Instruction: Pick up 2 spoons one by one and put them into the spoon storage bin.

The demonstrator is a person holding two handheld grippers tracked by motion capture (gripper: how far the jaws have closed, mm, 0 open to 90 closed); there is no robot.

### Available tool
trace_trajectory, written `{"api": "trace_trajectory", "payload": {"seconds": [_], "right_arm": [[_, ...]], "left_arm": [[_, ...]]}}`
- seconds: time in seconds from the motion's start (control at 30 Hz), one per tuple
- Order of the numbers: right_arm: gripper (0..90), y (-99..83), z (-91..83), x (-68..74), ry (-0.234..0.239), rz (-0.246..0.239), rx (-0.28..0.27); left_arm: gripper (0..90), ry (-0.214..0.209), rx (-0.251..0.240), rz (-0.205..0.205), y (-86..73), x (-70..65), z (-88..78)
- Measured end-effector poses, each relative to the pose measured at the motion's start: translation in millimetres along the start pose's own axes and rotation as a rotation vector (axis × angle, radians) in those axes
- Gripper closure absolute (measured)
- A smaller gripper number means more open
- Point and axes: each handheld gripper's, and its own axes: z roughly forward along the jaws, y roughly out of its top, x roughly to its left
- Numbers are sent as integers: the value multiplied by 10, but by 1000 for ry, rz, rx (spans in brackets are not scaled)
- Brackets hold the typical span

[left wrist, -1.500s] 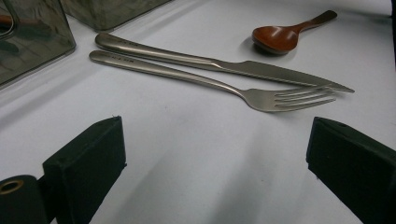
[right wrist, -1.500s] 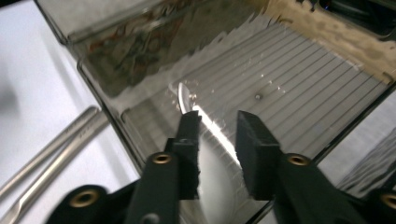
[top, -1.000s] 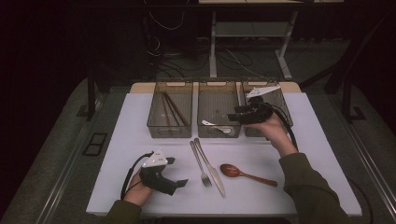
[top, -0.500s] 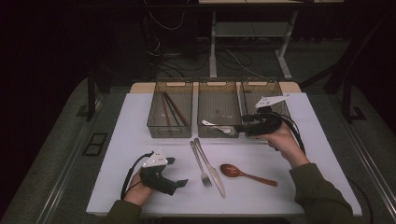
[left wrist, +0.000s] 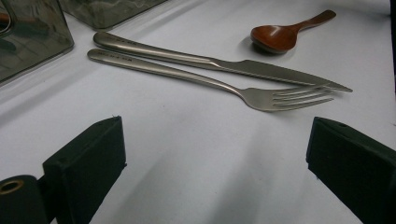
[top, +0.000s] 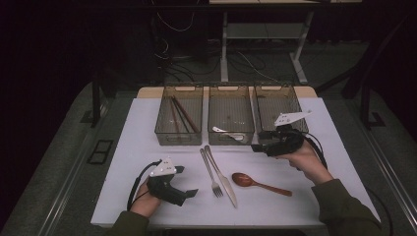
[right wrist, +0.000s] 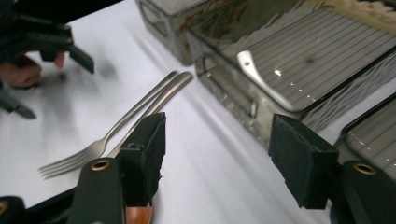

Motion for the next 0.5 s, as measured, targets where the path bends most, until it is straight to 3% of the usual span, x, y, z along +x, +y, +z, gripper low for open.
{"api": "trace_trajectory", "payload": {"seconds": [0.5], "right_arm": [[364,-332,-42,163,22,-2,51]], "left_arm": [[34,-1,-2,0,3,-4,-5]]}}
